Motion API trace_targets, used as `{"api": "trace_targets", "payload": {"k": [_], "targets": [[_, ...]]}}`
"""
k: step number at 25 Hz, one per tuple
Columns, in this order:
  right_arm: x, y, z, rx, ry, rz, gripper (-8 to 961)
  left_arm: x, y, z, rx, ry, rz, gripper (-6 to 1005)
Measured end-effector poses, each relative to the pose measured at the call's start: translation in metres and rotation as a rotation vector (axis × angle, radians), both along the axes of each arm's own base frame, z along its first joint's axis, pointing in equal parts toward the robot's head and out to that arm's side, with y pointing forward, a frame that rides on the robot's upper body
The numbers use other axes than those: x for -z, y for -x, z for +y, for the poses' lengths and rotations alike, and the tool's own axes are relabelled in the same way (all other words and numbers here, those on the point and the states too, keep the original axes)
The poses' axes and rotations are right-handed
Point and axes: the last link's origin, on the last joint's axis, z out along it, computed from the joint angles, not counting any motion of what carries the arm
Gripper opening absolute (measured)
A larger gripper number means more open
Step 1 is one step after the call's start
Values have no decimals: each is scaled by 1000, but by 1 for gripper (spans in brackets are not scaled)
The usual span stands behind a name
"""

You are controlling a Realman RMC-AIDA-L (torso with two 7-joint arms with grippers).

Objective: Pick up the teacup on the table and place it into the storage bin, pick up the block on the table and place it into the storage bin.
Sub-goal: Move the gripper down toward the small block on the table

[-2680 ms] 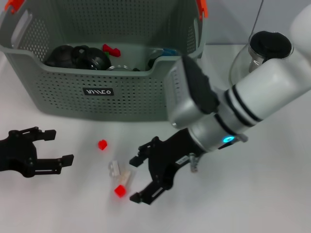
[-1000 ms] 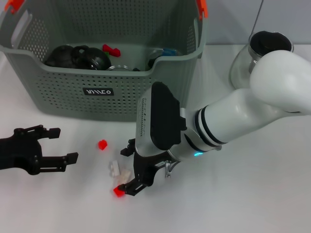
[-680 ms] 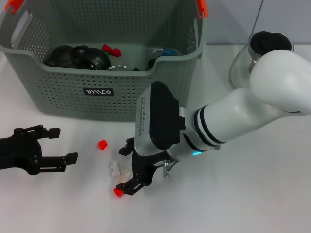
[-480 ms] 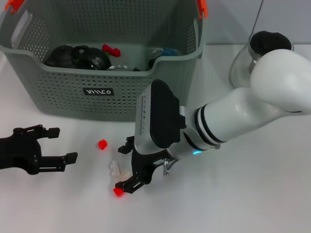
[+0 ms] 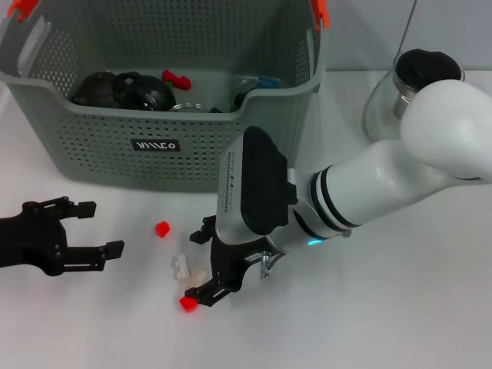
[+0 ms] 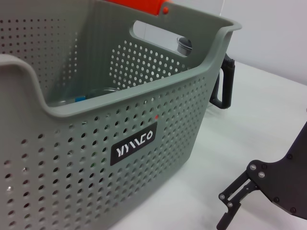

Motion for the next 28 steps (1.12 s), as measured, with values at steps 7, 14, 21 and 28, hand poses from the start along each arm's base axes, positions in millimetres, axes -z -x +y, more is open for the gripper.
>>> {"api": "trace_targets", "payload": {"k": [7, 14, 21, 28], "targets": [[1, -3, -1, 7, -2, -2, 928, 2, 0, 0, -1, 5, -7, 890], [2, -4, -2, 11, -8, 2, 928, 2, 0, 1, 6, 3, -2, 889], [6, -4, -6, 10, -4, 8, 927, 3, 0, 0, 5, 4, -4, 889], [7, -3, -8, 11, -2, 12, 927, 4, 2, 0, -3, 7, -9, 888]]}}
